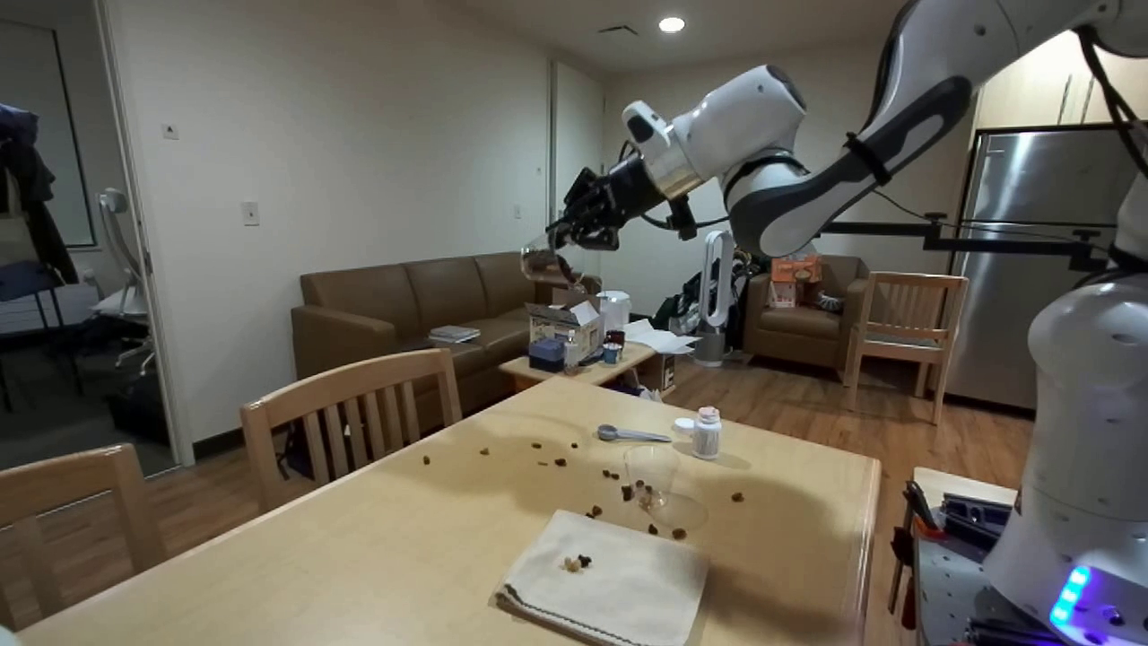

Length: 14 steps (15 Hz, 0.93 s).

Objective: Pour the contents from one clear cup to the other

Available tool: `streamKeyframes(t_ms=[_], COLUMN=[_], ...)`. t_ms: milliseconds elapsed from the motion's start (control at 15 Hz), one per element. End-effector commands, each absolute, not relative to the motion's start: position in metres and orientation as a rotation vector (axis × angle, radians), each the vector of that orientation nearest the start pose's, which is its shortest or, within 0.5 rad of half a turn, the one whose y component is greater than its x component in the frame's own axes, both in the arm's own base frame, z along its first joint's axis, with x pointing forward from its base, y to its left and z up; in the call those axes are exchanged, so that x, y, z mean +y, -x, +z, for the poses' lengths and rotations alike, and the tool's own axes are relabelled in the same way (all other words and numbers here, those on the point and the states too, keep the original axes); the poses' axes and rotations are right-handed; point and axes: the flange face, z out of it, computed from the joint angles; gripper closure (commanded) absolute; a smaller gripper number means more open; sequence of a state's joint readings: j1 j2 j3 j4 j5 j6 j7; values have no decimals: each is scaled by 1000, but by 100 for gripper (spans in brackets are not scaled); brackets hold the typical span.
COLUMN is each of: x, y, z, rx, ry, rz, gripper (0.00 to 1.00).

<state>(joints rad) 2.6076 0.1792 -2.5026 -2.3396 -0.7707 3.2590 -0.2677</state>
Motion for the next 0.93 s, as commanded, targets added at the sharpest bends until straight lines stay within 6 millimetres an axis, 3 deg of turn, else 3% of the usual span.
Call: streamKeyframes(t_ms=[0, 200, 333, 400, 667, 733, 867], x=[177, 208, 208, 208, 210, 210, 208], y=[-536, -556, -564, -552, -563, -563, -562], z=[454, 437, 462, 437, 459, 459, 455], rx=[-1915, -1893, -1918, -1877, -1888, -1888, -1922], ry=[2593, 2546, 2526, 2560, 2538, 2538, 2553], rz=[-1345, -1098, -1040, -1065, -1063, -1062, -996], gripper=[95, 95, 95, 81, 81, 95, 95])
